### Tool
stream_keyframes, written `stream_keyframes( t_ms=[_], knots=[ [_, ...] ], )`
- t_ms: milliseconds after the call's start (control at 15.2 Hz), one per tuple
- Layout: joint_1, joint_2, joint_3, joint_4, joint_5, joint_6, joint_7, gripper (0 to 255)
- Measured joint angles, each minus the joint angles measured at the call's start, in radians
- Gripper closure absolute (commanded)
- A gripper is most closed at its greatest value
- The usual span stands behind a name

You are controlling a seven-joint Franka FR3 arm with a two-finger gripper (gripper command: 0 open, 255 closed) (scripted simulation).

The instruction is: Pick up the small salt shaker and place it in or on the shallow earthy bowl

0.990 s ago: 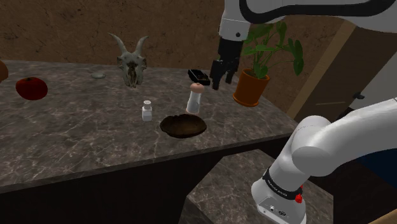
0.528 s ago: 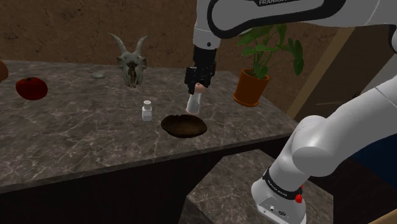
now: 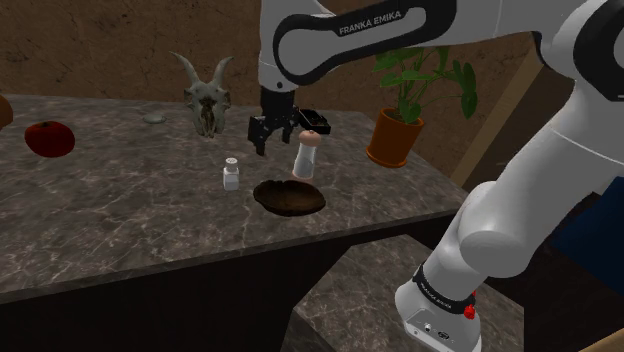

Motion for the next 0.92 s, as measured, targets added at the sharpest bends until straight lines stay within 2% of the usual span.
stream_keyframes(
  t_ms=[594,924],
  knots=[
    [0.042,0.321,0.031,0.264,-0.129,0.081,0.113,0],
    [0.045,0.363,0.027,0.257,-0.149,0.131,0.126,0]
  ],
)
